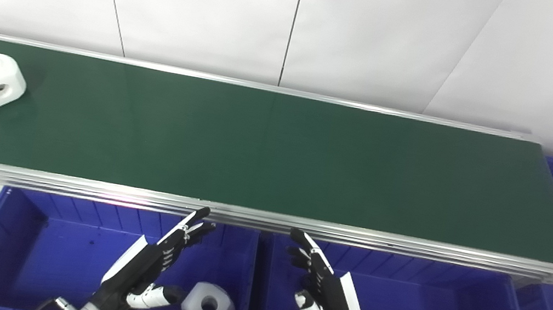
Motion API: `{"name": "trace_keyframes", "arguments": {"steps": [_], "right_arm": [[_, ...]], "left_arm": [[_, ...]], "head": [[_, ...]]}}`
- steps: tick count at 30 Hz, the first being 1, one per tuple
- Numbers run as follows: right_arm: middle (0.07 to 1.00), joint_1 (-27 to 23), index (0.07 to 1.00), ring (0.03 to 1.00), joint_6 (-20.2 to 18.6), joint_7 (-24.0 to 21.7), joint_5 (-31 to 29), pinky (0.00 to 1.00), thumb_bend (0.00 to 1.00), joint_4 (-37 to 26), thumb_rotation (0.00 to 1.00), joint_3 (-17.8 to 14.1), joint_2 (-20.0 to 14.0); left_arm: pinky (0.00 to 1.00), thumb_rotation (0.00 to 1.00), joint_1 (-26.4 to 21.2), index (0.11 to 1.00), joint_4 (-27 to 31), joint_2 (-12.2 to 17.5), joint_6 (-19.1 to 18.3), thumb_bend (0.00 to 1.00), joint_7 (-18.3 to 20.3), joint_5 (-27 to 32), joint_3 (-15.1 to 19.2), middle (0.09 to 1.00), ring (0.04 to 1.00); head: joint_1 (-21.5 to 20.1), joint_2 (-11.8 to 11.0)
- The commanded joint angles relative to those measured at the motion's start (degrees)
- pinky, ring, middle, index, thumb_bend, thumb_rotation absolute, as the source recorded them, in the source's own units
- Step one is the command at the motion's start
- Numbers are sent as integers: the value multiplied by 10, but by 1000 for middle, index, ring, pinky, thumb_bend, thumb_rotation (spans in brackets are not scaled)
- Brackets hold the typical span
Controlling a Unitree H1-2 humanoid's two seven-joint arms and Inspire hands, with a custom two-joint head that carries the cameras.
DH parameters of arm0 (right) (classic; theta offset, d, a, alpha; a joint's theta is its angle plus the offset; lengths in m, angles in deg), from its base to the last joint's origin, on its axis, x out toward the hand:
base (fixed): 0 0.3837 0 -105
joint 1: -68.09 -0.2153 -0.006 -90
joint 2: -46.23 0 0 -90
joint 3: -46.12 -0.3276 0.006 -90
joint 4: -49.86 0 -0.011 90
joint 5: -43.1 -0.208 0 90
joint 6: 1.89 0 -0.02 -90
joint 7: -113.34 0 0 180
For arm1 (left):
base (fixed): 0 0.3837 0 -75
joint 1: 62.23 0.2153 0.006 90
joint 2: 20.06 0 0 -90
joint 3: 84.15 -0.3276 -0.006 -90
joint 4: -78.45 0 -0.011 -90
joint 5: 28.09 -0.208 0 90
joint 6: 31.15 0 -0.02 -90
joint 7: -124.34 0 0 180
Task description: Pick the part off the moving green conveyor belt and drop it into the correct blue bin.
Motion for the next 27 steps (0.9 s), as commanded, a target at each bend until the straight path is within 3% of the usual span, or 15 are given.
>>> {"name": "trace_keyframes", "arguments": {"steps": [1,8,13,18,27], "right_arm": [[897,-5,895,837,34,4,-6,792,894,-11,1000,0,1],[905,-6,900,844,34,5,-3,799,913,-5,1000,-1,-2],[905,-7,900,849,34,6,-7,803,953,16,1000,0,-5],[896,-11,886,837,34,3,-18,784,910,35,1000,0,-6],[895,-21,877,827,34,10,-14,768,898,58,1000,4,-11]], "left_arm": [[972,787,-6,987,14,-5,14,1000,-3,5,-1,931,960],[979,777,-7,986,3,-8,19,1000,-2,11,-2,937,965],[960,762,-9,983,-20,-10,42,1000,-6,5,-4,932,952],[934,765,-17,974,-59,-15,78,1000,-16,-6,-5,924,951],[909,751,-29,962,-100,-20,101,1000,-24,-15,-3,906,946]], "head": [[0,-1],[10,-14],[26,-52],[35,-84],[40,-115]]}}
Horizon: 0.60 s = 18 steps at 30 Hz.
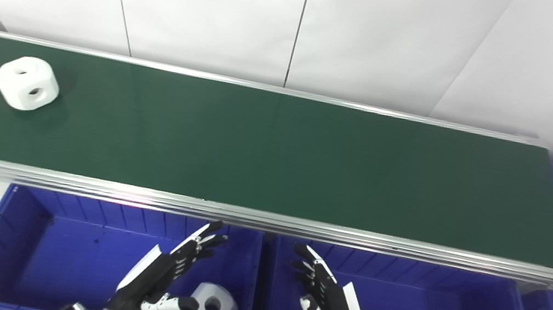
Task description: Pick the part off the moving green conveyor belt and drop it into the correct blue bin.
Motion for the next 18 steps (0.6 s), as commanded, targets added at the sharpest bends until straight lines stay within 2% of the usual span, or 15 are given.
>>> {"name": "trace_keyframes", "arguments": {"steps": [1,11,18], "right_arm": [[895,-5,878,827,33,9,-3,768,904,-2,1000,0,-4],[902,-13,882,815,33,23,0,751,929,14,1000,7,-10],[911,-17,889,828,33,11,-13,764,918,26,993,6,-12]], "left_arm": [[907,748,-9,961,1,-4,23,1000,-6,1,-1,904,944],[881,733,-16,958,-12,-6,25,1000,-12,-2,-4,903,929],[844,730,-21,945,-22,-6,27,1000,-22,-7,-9,890,909]], "head": [[0,0],[24,-14],[30,-27]]}}
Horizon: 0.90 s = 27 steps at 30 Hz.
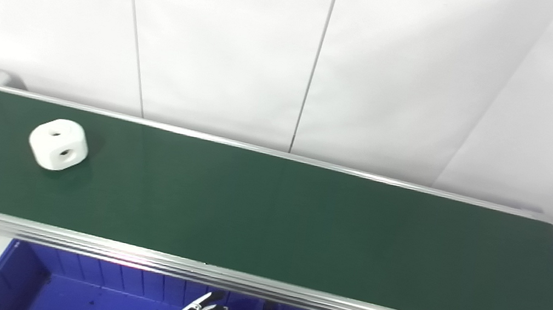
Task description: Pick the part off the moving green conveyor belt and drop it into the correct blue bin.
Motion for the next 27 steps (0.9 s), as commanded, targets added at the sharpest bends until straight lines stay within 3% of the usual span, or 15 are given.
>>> {"name": "trace_keyframes", "arguments": {"steps": [1,10,22,27], "right_arm": [[910,-5,887,830,33,-5,-11,766,918,-8,991,-3,-5],[911,-8,889,828,33,-6,-12,772,921,1,1000,-7,-12],[917,-18,898,836,33,-15,-12,773,899,15,1000,-13,-8],[921,-26,897,838,33,-14,-10,768,889,25,1000,-9,-5]], "left_arm": [[834,731,-12,942,4,-5,24,1000,-12,-5,-4,887,902],[839,738,-19,941,-6,-7,24,1000,-22,-9,-16,885,908],[829,736,-28,927,-15,-5,24,1000,-28,-6,-21,878,902],[803,745,-17,913,23,6,24,1000,-9,7,-31,877,891]], "head": [[0,-3],[35,-5],[38,-6],[40,-6]]}}
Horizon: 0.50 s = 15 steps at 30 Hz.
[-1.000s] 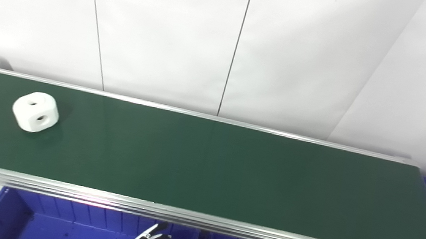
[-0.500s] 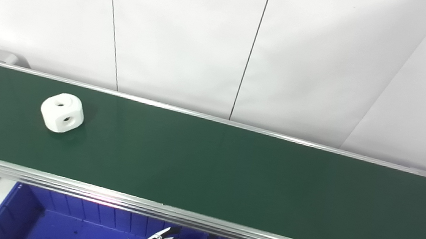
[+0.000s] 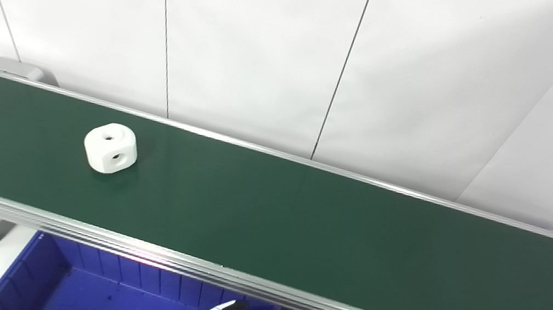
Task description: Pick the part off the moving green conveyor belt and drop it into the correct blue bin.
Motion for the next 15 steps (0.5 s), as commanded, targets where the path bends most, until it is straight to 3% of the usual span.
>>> {"name": "trace_keyframes", "arguments": {"steps": [1,5,9,15], "right_arm": [[921,-9,895,836,33,2,-4,768,888,-6,1000,-1,2],[918,-13,894,834,33,-5,-8,768,882,-2,1000,-1,2],[904,-16,891,829,33,-5,-7,763,903,1,1000,-1,3],[883,-21,876,825,33,-5,-7,764,912,5,1000,0,5]], "left_arm": [[782,747,4,910,49,5,24,1000,12,15,-9,877,883],[763,722,22,889,119,13,24,1000,34,40,-28,871,865],[774,700,31,860,220,16,-11,1000,55,70,-37,882,876],[743,698,-23,847,332,22,-45,1000,49,36,6,880,871]], "head": [[2,1],[5,1],[6,1],[9,1]]}}
